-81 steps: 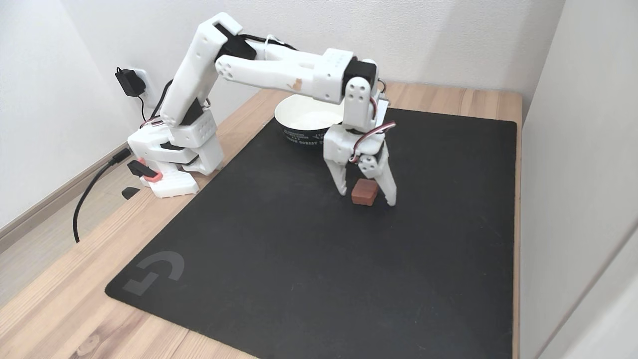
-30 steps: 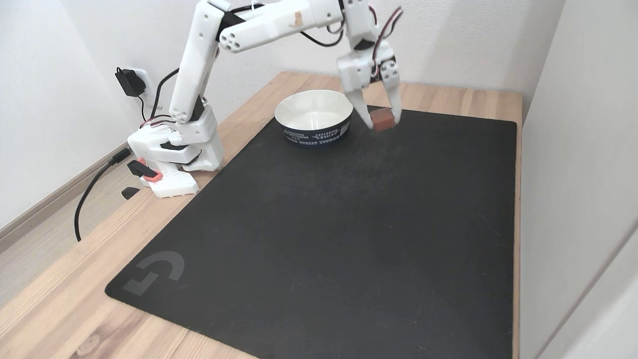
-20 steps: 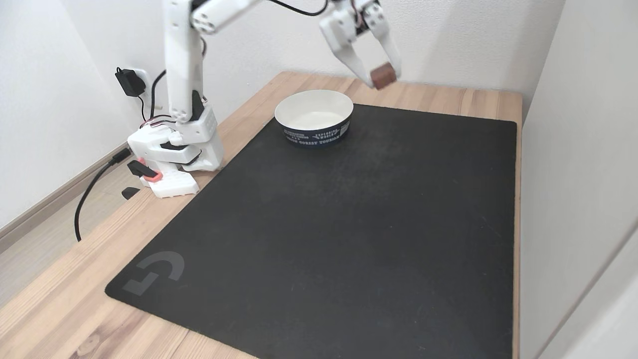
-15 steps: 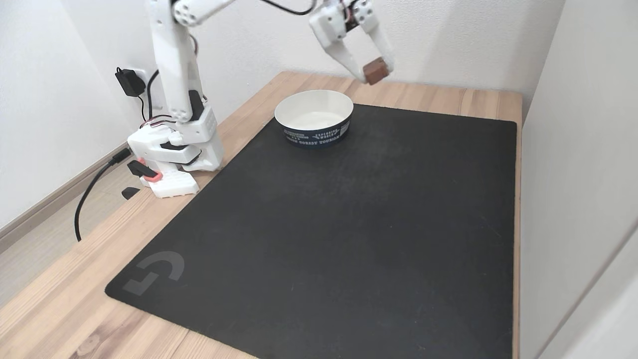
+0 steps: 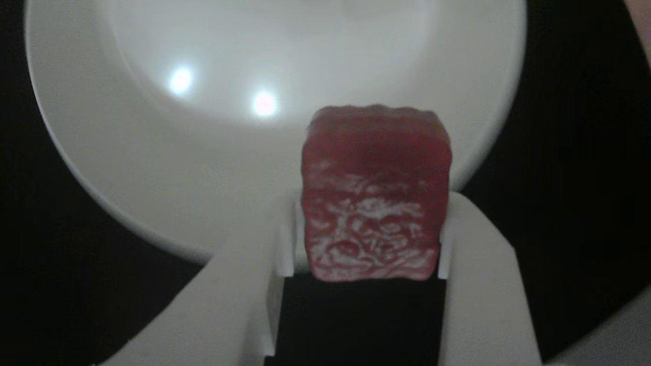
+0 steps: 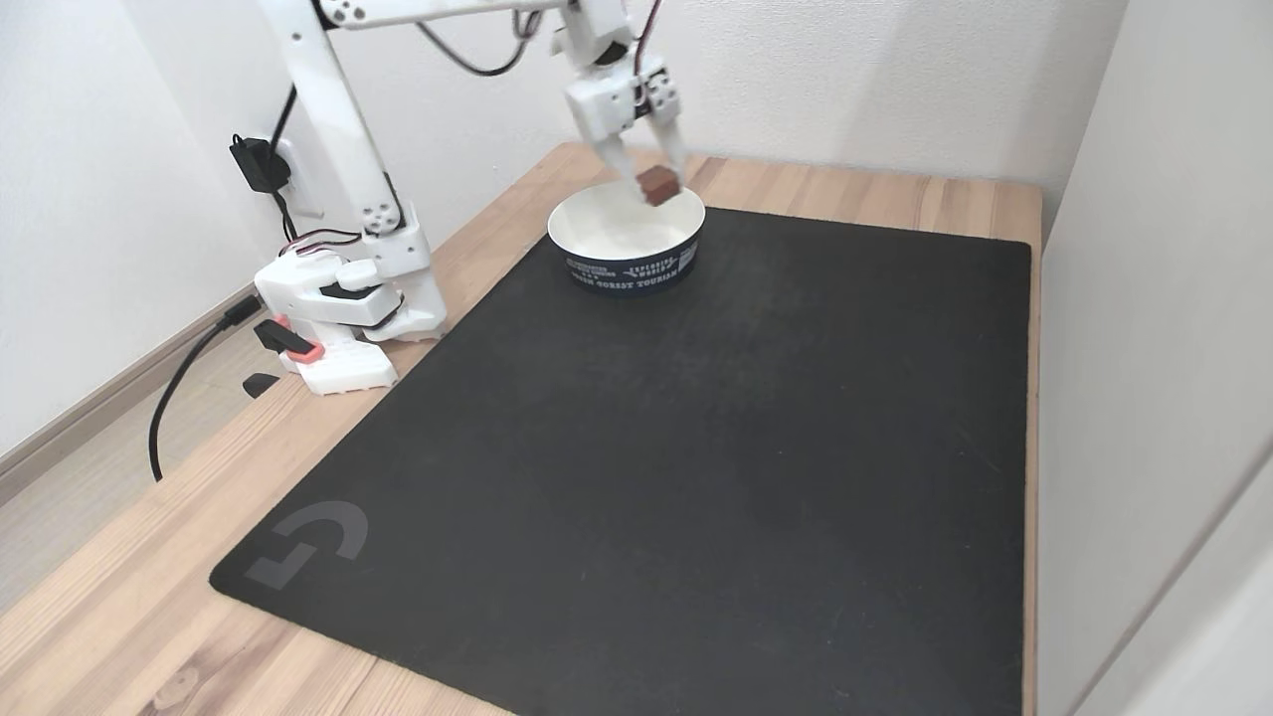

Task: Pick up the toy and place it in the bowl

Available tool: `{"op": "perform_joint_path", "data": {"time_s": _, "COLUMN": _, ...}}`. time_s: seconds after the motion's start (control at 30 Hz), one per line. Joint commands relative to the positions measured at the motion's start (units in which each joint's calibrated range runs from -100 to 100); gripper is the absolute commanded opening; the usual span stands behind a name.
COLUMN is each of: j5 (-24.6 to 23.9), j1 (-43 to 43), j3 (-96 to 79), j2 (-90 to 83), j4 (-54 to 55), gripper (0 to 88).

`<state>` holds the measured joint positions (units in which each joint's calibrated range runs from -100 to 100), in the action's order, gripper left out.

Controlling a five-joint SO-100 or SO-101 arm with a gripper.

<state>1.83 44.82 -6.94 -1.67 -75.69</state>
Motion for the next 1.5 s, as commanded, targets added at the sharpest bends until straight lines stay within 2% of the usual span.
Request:
{"op": "perform_joint_path", "data": {"time_s": 0.0, "j5": -0.1, "j1": 0.6, "j3": -4.4, "j2": -2.9, "j4": 2.4, "gripper": 2.3}}
{"op": "perform_joint_path", "data": {"time_s": 0.37, "j5": 0.2, "j1": 0.5, "j3": -11.2, "j2": -2.6, "j4": 4.4, "gripper": 3.8}}
{"op": "perform_joint_path", "data": {"time_s": 0.43, "j5": 0.1, "j1": 0.5, "j3": -11.2, "j2": -2.5, "j4": 4.4, "gripper": 8.3}}
{"op": "perform_joint_path", "data": {"time_s": 0.47, "j5": 0.2, "j1": 0.5, "j3": -11.2, "j2": -2.5, "j4": 4.9, "gripper": 15.9}}
{"op": "perform_joint_path", "data": {"time_s": 0.6, "j5": 0.2, "j1": 0.5, "j3": -11.2, "j2": -2.2, "j4": 6.0, "gripper": 32.0}}
{"op": "perform_joint_path", "data": {"time_s": 0.83, "j5": 0.2, "j1": -1.4, "j3": -10.1, "j2": -2.9, "j4": 9.6, "gripper": 34.8}}
{"op": "perform_joint_path", "data": {"time_s": 1.03, "j5": 0.7, "j1": -11.0, "j3": 2.3, "j2": -3.0, "j4": 11.0, "gripper": 34.6}}
{"op": "perform_joint_path", "data": {"time_s": 1.17, "j5": 6.2, "j1": -16.7, "j3": 9.2, "j2": -3.0, "j4": 10.2, "gripper": 32.7}}
{"op": "perform_joint_path", "data": {"time_s": 1.2, "j5": 6.7, "j1": -17.8, "j3": 9.7, "j2": -3.0, "j4": 10.2, "gripper": 29.9}}
{"op": "perform_joint_path", "data": {"time_s": 1.23, "j5": 6.9, "j1": -20.7, "j3": 9.9, "j2": -3.0, "j4": 10.2, "gripper": 20.1}}
{"op": "perform_joint_path", "data": {"time_s": 1.33, "j5": 6.7, "j1": -25.9, "j3": 9.4, "j2": -3.0, "j4": 10.2, "gripper": 1.1}}
{"op": "perform_joint_path", "data": {"time_s": 1.47, "j5": 6.7, "j1": -34.3, "j3": 6.4, "j2": -3.5, "j4": 10.7, "gripper": 2.1}}
